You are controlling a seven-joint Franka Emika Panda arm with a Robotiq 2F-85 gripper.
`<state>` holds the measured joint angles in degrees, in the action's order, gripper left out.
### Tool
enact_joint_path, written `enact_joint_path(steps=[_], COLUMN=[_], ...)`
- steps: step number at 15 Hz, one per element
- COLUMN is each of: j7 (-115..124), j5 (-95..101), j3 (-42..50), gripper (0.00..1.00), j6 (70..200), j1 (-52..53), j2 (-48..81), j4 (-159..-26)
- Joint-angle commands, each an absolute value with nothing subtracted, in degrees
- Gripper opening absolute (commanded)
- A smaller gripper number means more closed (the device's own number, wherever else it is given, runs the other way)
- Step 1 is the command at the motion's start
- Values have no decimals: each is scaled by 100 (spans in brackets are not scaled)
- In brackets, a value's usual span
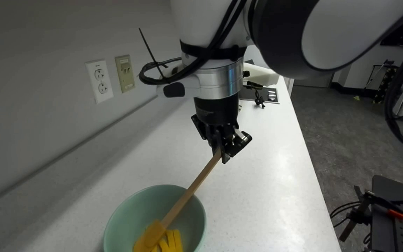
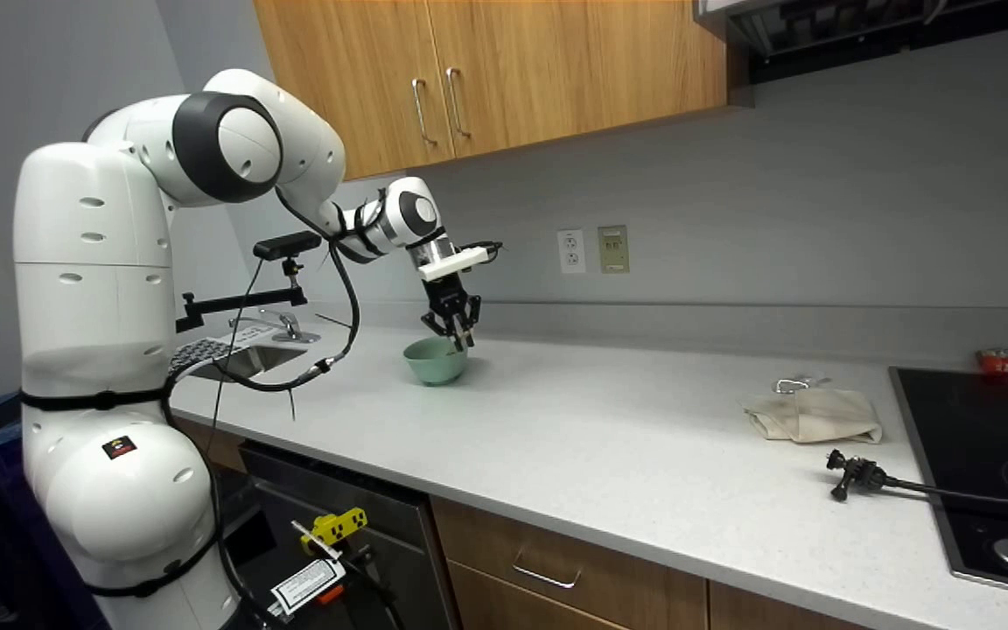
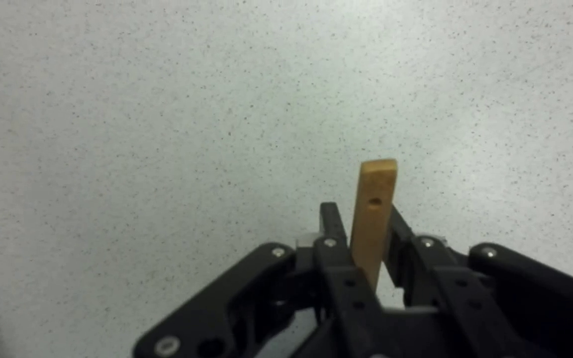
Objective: Use the wooden spatula to mix the contents in the green bowl
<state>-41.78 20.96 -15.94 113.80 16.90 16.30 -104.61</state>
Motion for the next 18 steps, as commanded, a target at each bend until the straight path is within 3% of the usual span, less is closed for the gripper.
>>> enact_joint_path(steps=[1, 6, 7, 18], j7=[-4176, -4208, -4183, -4097], j5=[2070, 1936, 1876, 627], j3=[-1590, -1565, -1559, -1339], gripper=[58, 96, 99, 100], j6=[11421, 11417, 11437, 11646], j1=[1620, 1502, 1470, 982], j2=[1463, 1195, 1147, 542], j4=[-10501, -10618, -10659, -11505])
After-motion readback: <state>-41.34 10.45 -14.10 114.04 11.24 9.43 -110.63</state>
